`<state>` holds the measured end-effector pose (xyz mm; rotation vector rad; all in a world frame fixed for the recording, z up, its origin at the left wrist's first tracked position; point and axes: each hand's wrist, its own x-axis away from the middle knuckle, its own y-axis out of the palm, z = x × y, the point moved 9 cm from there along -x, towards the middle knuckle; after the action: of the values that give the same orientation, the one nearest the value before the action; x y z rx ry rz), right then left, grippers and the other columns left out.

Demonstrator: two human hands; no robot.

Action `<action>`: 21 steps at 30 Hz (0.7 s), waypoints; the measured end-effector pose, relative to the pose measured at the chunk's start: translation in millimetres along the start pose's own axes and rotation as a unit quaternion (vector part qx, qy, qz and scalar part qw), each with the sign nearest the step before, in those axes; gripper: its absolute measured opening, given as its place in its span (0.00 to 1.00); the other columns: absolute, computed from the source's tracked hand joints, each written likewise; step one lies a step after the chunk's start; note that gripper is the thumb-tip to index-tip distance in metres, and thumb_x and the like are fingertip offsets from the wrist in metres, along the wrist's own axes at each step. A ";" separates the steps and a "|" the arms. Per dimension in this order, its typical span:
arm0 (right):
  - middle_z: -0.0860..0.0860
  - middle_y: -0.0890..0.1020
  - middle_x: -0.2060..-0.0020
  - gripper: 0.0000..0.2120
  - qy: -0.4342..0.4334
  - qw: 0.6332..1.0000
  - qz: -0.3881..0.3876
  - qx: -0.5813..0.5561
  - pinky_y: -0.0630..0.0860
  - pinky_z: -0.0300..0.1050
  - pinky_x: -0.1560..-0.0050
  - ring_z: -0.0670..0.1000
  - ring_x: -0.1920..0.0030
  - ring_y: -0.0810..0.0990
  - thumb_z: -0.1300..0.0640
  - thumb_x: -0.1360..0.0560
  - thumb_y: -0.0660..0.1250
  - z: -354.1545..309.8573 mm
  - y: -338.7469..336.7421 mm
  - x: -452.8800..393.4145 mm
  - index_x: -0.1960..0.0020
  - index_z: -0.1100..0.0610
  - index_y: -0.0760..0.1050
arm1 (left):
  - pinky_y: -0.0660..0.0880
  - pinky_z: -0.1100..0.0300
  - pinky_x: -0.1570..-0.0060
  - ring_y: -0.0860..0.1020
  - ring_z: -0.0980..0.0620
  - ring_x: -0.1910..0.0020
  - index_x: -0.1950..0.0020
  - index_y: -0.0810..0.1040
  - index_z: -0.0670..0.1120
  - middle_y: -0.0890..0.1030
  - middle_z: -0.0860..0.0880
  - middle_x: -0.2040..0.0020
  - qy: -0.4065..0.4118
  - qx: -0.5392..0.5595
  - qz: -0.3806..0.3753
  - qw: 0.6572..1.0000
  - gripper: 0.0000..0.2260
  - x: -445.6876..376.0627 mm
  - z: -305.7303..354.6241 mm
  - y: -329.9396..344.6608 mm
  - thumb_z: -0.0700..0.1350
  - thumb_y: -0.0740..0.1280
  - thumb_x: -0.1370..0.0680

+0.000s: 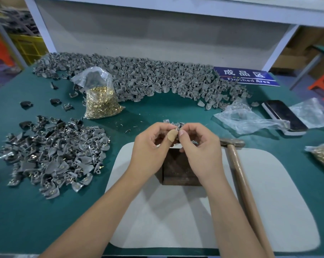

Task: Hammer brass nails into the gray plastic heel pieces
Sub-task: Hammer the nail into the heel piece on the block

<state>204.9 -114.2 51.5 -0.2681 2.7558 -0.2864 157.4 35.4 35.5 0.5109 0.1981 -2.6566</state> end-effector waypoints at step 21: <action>0.46 0.83 0.54 0.06 -0.055 0.996 0.063 0.018 0.76 0.35 0.53 0.47 0.52 0.82 0.59 0.20 0.70 -24.0 -13.3 9.4 0.45 0.52 0.80 | 0.81 0.60 0.48 0.85 0.55 0.53 0.48 0.83 0.50 0.86 0.56 0.53 -0.005 -0.012 -0.004 1.000 0.03 -2.5 4.3 -2.4 0.43 0.72 0.21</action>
<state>189.5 -125.1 73.5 -0.0954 2.6428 -0.2800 157.0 37.5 40.6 0.4906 0.2299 -2.6615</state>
